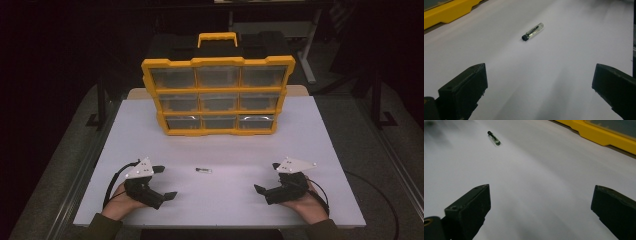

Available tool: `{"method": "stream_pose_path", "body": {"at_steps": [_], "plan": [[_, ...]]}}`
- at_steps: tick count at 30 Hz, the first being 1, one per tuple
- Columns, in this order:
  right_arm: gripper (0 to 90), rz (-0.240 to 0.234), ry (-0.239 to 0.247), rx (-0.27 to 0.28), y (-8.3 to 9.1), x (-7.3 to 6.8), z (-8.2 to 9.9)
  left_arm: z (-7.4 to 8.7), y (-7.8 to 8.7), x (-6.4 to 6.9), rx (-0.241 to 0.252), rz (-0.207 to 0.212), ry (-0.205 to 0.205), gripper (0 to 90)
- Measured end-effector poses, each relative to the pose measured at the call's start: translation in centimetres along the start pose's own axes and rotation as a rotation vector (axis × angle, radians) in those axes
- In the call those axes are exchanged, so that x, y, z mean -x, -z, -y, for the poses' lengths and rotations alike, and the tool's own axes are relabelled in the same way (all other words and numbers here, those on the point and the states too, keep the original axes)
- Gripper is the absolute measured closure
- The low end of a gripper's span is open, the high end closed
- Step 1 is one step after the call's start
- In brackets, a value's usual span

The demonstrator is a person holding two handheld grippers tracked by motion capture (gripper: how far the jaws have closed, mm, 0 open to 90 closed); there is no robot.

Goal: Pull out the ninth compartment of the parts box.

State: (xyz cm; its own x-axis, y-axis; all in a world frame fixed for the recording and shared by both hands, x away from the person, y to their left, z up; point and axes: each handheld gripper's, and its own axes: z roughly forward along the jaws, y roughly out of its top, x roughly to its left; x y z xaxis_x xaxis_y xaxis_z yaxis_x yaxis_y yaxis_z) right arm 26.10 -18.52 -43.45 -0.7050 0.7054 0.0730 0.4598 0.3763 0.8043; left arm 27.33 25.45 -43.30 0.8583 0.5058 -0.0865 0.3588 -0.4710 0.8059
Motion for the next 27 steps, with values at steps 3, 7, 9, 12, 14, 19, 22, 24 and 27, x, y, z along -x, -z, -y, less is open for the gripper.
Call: {"method": "stream_pose_path", "body": {"at_steps": [3,7,9,12,14,19,22,24,27], "plan": [[1.9,0.000,-0.003,0.008,0.0,0.1,0.0,0.0,-0.1,0.1,0.008,-0.002,-0.001,0.0],[1.9,0.001,0.002,0.005,0.0,0.0,0.0,0.0,-0.1,-0.1,0.013,0.000,0.000,0.0],[1.9,0.007,0.007,0.020,0.0,0.0,-0.2,0.0,-0.1,-0.1,0.003,-0.002,-0.007,0.0],[1.9,0.017,0.018,0.027,0.0,0.0,-0.4,-0.1,0.0,0.0,0.011,0.002,-0.010,0.0],[1.9,0.022,0.015,0.028,0.0,-0.1,-0.6,-0.1,0.0,0.1,0.015,0.003,-0.007,0.0],[1.9,0.021,0.016,0.033,-0.2,0.0,-0.8,-0.1,0.0,0.0,0.028,0.007,0.004,0.0],[2.0,0.019,0.011,0.031,-0.3,0.0,-1.0,-0.1,0.0,-0.1,0.023,0.009,0.010,0.0],[2.0,0.013,0.009,0.033,-0.3,0.1,-1.0,-0.1,0.0,-0.2,0.020,0.008,0.006,0.0],[2.0,0.011,0.011,0.038,-0.4,0.1,-1.3,-0.1,0.0,-0.2,0.019,0.009,0.008,0.0]]}}
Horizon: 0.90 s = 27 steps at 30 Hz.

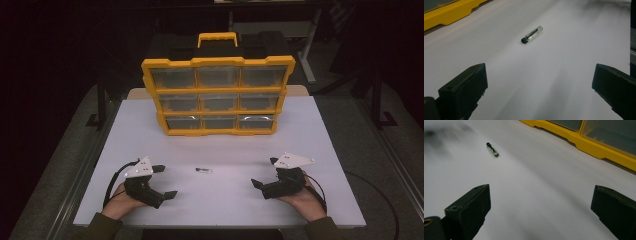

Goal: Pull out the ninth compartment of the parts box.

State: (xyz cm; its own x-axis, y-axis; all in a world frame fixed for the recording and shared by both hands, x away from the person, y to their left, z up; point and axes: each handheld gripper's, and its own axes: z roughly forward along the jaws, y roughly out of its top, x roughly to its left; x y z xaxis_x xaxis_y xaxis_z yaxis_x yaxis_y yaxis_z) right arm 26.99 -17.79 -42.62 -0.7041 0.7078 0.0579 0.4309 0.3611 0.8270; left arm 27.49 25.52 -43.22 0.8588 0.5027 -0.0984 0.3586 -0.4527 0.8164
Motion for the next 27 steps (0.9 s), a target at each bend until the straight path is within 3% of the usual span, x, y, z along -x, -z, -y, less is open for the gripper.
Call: {"method": "stream_pose_path", "body": {"at_steps": [27], "plan": [[1.9,-0.012,-0.015,0.015,-1.1,0.4,-1.1,0.0,-0.1,0.2,0.001,0.009,0.012,0.0]]}}
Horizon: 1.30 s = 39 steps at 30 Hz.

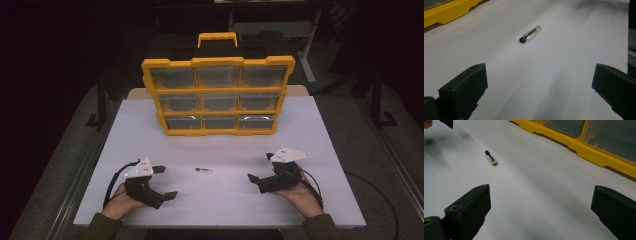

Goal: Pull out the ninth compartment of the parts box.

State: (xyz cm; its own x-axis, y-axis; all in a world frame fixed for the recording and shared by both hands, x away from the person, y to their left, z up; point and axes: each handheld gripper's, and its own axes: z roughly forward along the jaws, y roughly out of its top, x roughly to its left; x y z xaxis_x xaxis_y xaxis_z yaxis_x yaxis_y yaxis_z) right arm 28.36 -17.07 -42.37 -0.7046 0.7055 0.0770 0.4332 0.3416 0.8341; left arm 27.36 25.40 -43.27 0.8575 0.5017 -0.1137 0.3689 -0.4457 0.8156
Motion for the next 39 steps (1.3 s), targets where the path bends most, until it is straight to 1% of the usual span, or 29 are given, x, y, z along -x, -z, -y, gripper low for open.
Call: {"method": "stream_pose_path", "body": {"at_steps": [3,7,8,10,11,14,17,19,27,30,31,39], "plan": [[1.9,-0.002,-0.005,0.007,-0.1,0.1,0.0,0.0,0.0,0.0,0.000,-0.002,0.000,0.0],[1.9,0.001,0.002,0.009,-0.1,0.2,-0.1,0.0,0.0,0.0,-0.001,0.001,0.000,0.0],[1.9,-0.001,-0.009,0.012,-0.1,0.3,-0.2,0.0,0.0,0.0,-0.002,0.000,0.000,0.0],[1.9,-0.003,-0.009,0.016,-0.2,0.4,-0.2,0.0,-0.1,0.0,-0.001,0.000,-0.006,0.0],[1.9,-0.003,-0.012,0.015,-0.2,0.4,-0.3,0.0,-0.1,0.1,0.000,0.000,0.001,0.0],[1.9,-0.007,-0.012,0.013,-0.2,0.5,-0.3,0.0,-0.1,0.1,-0.001,0.000,-0.002,0.0],[1.9,-0.009,-0.026,0.011,-0.3,0.5,-0.4,0.0,-0.1,0.1,0.000,0.001,-0.001,0.0],[1.9,-0.011,-0.020,0.017,-0.4,0.6,-0.5,0.0,0.0,0.1,0.000,0.000,-0.001,0.0],[1.9,-0.017,-0.018,0.007,-0.9,0.8,-0.8,0.0,0.0,0.0,-0.013,-0.006,-0.014,0.0],[1.9,-0.022,-0.022,0.003,-1.0,0.9,-0.8,0.0,0.0,0.0,-0.013,-0.004,-0.015,0.0],[1.9,-0.026,-0.031,0.002,-1.1,0.9,-0.8,0.0,0.0,0.0,-0.014,-0.004,-0.013,0.0],[1.9,-0.035,-0.036,-0.002,-1.4,1.1,-1.2,0.0,0.0,0.0,-0.014,-0.007,-0.008,0.0]]}}
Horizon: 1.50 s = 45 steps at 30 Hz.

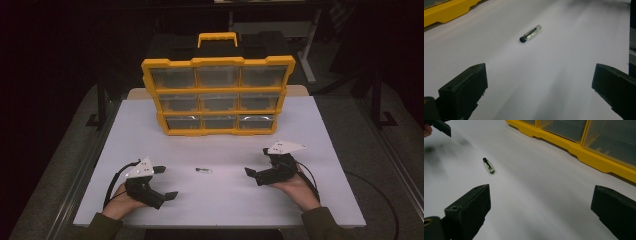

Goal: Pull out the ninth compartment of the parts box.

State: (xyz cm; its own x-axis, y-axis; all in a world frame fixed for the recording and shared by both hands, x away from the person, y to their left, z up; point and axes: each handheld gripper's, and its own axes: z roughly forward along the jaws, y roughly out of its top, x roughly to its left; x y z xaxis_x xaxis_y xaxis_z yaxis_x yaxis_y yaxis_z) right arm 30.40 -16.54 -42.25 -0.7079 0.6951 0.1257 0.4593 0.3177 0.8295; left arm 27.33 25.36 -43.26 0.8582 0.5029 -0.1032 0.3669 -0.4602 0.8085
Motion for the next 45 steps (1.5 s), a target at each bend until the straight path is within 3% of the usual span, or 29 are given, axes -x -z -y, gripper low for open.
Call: {"method": "stream_pose_path", "body": {"at_steps": [20,45], "plan": [[1.9,-0.003,0.006,-0.002,-1.1,0.6,-0.8,0.0,-0.1,0.1,0.013,-0.002,0.018,0.0],[1.9,-0.023,0.016,-0.008,-2.9,0.7,-2.2,0.0,-0.1,0.0,0.015,-0.001,0.004,0.0]]}}
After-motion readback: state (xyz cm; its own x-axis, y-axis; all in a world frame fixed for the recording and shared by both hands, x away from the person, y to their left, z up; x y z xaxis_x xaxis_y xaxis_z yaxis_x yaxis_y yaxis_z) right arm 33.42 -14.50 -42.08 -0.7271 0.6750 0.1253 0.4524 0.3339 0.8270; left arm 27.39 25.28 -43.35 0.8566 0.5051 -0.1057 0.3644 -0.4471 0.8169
